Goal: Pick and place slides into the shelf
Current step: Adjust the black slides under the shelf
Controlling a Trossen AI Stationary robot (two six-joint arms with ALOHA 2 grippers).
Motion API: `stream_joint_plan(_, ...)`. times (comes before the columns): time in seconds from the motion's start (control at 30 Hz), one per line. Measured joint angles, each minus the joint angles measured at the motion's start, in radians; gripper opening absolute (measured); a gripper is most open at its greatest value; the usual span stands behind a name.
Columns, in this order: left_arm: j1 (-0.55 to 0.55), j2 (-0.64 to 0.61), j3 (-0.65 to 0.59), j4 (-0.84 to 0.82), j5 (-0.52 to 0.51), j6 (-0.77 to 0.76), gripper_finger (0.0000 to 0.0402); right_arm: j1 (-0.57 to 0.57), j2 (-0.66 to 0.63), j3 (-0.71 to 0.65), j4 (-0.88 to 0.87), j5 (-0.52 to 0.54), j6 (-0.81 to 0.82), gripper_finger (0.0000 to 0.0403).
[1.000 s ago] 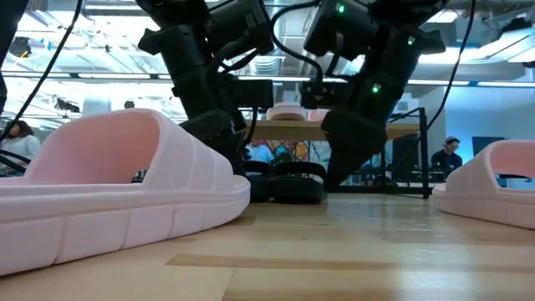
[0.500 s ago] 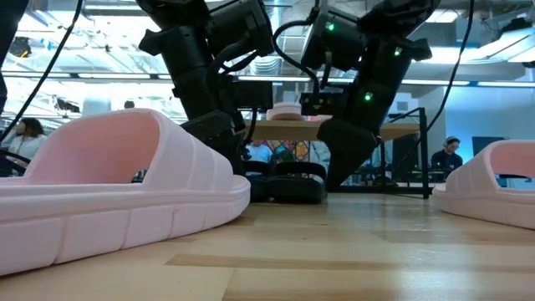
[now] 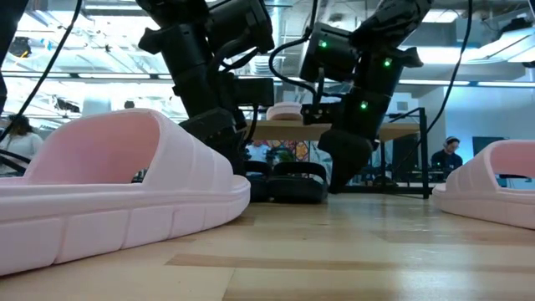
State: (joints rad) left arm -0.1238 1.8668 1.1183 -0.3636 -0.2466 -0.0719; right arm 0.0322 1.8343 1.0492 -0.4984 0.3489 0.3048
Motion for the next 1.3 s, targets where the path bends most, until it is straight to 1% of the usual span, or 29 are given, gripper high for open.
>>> stream_joint_plan(0.5, 0.001, 0.000, 0.000, -0.003, 0.000, -0.003, 0.0048, -0.080, 0.000, 0.000, -0.011, -0.005, -0.038, 0.0065)
stream_joint_plan(1.13, 0.001, 0.000, 0.000, 0.025, 0.003, -0.005, 0.0048, -0.093, 0.000, -0.001, 0.075, -0.017, -0.155, 0.0065)
stream_joint_plan(1.3, 0.001, 0.000, 0.000, 0.036, 0.003, 0.003, 0.0048, -0.111, 0.000, -0.001, 0.087, -0.018, -0.159, 0.0065)
